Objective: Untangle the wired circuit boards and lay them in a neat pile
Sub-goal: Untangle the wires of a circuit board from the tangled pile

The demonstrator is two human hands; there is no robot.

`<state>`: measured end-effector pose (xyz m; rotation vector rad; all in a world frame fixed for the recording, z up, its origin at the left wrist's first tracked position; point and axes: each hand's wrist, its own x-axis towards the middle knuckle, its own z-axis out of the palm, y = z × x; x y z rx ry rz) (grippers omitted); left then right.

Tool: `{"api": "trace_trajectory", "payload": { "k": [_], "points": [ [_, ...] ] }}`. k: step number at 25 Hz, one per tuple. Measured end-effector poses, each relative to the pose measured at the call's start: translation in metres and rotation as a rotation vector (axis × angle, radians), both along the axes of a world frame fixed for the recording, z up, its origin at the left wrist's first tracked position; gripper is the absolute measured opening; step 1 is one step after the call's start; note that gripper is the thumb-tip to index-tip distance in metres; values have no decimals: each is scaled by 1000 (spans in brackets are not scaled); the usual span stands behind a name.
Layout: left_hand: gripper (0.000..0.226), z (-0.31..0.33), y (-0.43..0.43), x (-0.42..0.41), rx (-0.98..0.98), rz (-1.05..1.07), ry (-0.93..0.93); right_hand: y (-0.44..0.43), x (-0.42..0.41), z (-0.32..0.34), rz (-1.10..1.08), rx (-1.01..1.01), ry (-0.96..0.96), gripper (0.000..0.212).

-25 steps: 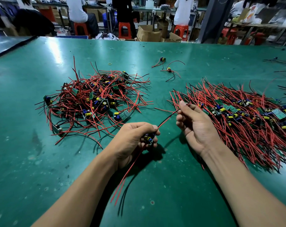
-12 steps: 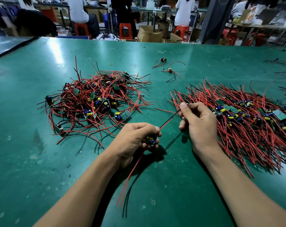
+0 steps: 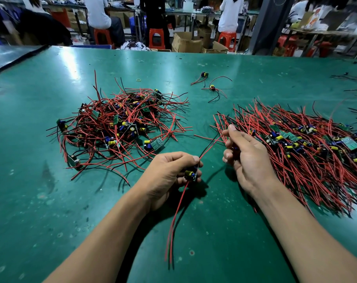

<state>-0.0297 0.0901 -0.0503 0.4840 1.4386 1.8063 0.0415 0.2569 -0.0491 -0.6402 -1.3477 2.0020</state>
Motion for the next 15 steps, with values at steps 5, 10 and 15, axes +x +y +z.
{"api": "trace_trajectory", "payload": {
  "k": [5,10,15],
  "points": [
    [15,1,4,2,-6,59,-14,-3,1,-1,53,33,-28,24],
    [21,5,9,6,21,165,-79,-7,1,-3,66,57,-84,16],
    [44,10,9,5,59,166,-197,-9,3,-3,101,108,-124,15]
  ]
}}
